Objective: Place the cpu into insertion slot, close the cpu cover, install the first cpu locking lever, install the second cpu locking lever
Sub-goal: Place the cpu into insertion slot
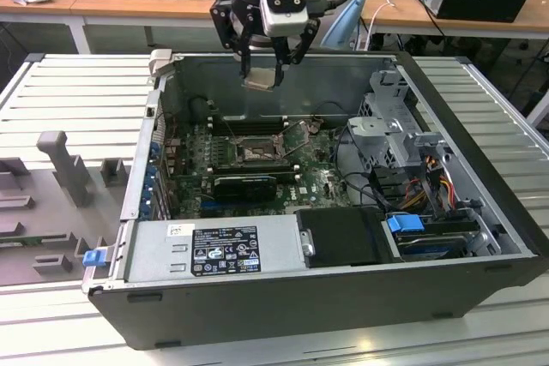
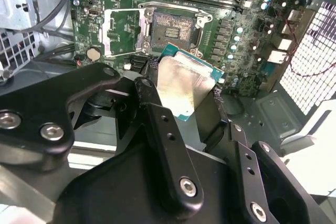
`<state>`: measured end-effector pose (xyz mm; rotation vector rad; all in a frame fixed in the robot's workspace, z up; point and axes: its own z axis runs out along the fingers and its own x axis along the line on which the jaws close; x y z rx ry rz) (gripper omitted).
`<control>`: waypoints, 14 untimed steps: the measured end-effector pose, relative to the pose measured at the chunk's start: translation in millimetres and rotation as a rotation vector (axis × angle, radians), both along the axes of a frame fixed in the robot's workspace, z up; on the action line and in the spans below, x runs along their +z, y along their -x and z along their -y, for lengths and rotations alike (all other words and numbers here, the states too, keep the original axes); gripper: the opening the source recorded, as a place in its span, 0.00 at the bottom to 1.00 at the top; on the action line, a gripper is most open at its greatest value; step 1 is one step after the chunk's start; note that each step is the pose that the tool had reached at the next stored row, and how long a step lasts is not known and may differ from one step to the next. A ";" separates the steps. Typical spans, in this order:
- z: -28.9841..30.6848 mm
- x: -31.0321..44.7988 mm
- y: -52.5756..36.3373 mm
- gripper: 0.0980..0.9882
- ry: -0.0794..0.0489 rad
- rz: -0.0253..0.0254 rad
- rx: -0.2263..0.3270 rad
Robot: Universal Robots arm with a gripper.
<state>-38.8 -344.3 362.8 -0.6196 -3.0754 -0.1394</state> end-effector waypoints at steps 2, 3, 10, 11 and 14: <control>0.0 -0.2 0.0 0.48 0.000 0.0001 -0.023; 0.0 -0.2 0.0 0.48 0.000 0.0000 -0.035; -0.1 -0.6 0.0 0.48 0.001 0.0001 -0.141; 0.0 -0.6 0.0 0.48 0.001 0.0001 -0.159; 0.0 -0.7 0.0 0.48 0.002 0.0001 -0.194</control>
